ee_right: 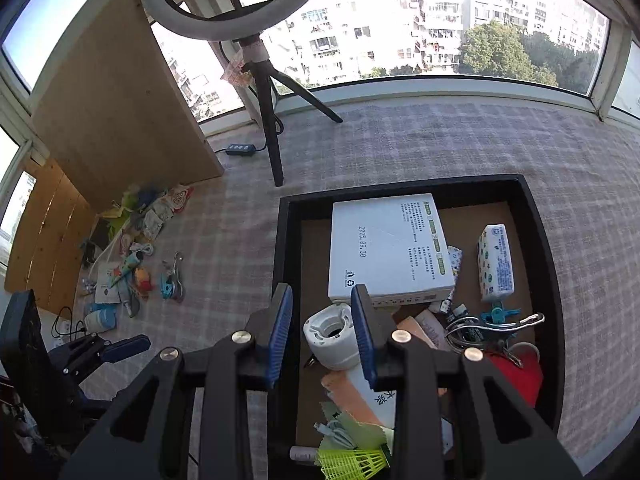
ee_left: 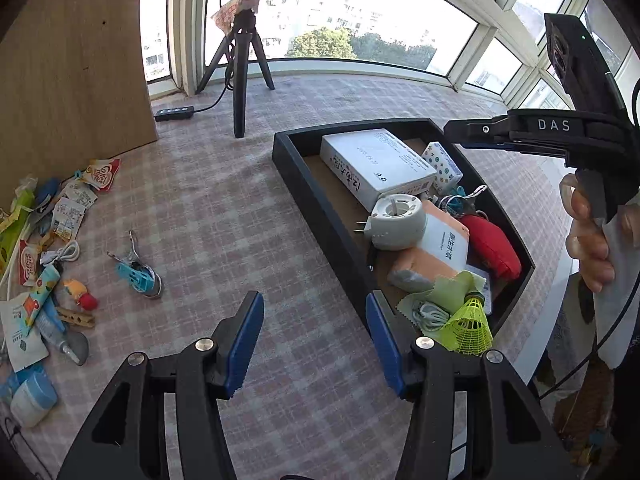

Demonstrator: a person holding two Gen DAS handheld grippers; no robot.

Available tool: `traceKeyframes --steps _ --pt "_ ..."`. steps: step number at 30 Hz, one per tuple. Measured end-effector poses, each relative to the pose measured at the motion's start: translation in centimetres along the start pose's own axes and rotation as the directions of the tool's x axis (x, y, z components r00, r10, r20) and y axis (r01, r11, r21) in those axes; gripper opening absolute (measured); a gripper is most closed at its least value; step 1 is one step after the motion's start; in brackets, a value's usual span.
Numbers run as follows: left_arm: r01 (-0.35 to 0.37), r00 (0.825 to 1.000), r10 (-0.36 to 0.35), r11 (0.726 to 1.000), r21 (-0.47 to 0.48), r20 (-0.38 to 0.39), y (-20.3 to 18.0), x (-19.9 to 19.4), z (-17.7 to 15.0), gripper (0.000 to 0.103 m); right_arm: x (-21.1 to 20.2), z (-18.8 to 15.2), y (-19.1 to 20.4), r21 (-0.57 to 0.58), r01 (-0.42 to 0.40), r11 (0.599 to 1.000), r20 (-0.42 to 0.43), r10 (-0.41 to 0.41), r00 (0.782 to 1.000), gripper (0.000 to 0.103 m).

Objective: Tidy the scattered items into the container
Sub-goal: 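Move both tools back over the orange toy figure and sunscreen bottle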

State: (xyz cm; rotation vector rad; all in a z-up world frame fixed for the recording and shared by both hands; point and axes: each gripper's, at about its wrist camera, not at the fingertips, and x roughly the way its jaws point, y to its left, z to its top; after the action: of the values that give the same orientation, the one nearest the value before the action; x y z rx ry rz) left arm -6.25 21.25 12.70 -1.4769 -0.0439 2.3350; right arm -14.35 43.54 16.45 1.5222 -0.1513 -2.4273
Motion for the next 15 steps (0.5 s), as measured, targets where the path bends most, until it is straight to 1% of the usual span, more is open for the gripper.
traceKeyframes --steps 4,9,15 --pt "-0.078 0.997 0.078 0.992 -0.096 0.002 6.1 -1.4 -2.3 0.050 1.6 0.3 3.5 -0.070 -0.035 0.997 -0.028 0.033 0.999 0.030" --pt "-0.149 0.988 0.153 0.969 -0.199 0.005 12.8 -3.6 -5.5 0.051 3.4 0.7 8.4 -0.160 -0.083 0.984 -0.064 0.073 0.995 0.030" --pt "-0.238 0.970 0.242 0.941 -0.241 -0.014 18.6 -6.0 -9.0 0.052 6.2 0.8 15.3 -0.286 -0.139 0.948 -0.127 0.106 0.986 0.030"
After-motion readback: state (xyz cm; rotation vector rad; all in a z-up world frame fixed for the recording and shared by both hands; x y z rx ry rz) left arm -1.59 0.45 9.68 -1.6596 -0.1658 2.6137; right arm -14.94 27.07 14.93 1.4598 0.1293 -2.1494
